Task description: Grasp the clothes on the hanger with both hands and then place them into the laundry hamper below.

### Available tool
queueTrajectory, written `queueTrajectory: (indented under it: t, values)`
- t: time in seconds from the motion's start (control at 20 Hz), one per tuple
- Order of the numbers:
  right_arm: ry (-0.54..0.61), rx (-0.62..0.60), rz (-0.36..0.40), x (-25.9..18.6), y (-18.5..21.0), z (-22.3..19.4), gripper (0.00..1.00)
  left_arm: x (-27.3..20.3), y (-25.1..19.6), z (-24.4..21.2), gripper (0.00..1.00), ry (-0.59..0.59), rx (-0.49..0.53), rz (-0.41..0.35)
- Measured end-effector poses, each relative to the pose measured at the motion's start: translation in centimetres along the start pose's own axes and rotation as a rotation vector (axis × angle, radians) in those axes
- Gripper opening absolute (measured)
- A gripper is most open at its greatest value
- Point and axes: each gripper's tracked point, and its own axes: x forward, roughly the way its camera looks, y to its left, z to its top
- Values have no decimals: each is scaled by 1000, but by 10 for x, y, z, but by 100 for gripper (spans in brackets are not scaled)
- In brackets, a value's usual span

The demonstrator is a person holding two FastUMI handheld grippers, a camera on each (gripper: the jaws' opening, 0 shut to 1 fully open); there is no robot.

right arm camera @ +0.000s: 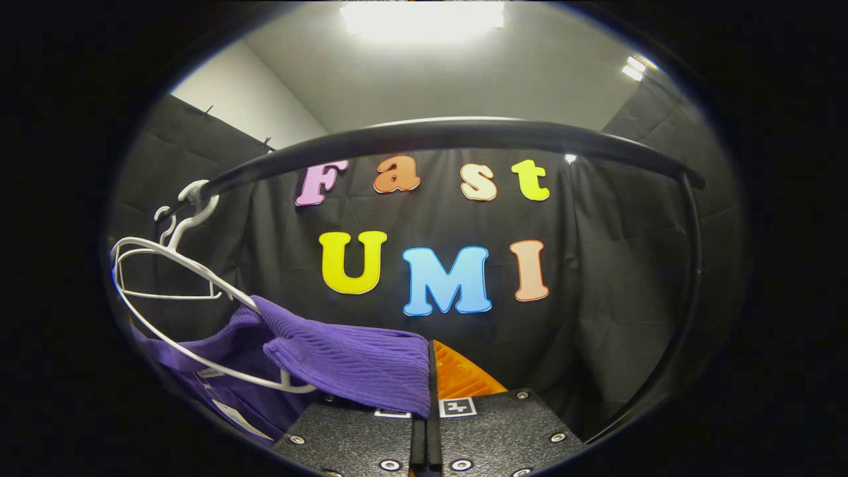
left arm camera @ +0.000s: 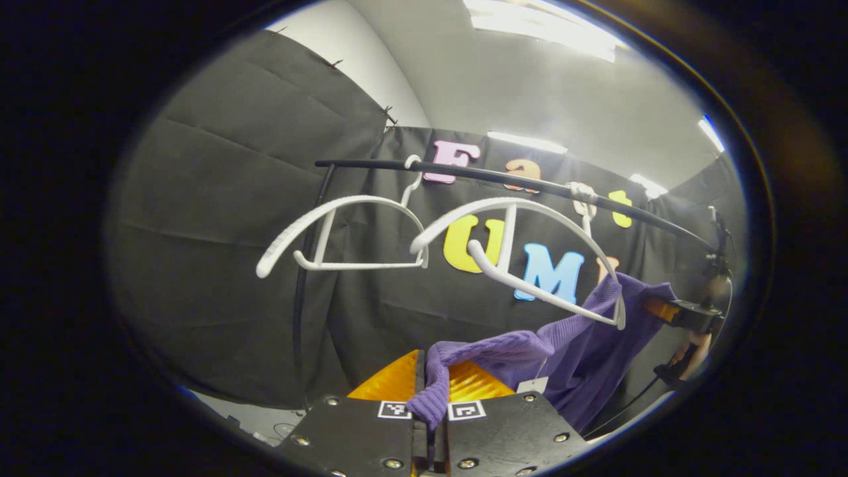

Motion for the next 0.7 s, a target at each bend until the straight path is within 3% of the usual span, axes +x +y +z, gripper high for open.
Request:
queueTrajectory:
  t: [0.1, 0.2, 0.25, 0.35, 0.4, 0.45, 0.7]
  values:
    - [-5, -40, 0, -1, -7, -6, 2, 4, -11, -4, 11, 13, 15, -5]
    - [0, -99, 7, -1, -13, -16, 2, 9, -22, -7, 11, 22, 25, -14]
    - [10, -103, 9, -3, -17, -22, 2, 10, -28, -9, 5, 27, 29, -18]
    - [22, -94, 0, -5, -27, -31, 2, 10, -41, -13, 5, 35, 37, -28]
    - [28, -93, -4, -6, -31, -35, 2, 10, -46, -15, 5, 40, 41, -33]
    - [36, -92, -8, -6, -36, -38, 2, 10, -52, -17, 11, 46, 45, -37]
    - [85, -62, -30, -10, -64, -62, 2, 6, -79, -31, 11, 82, 39, -52]
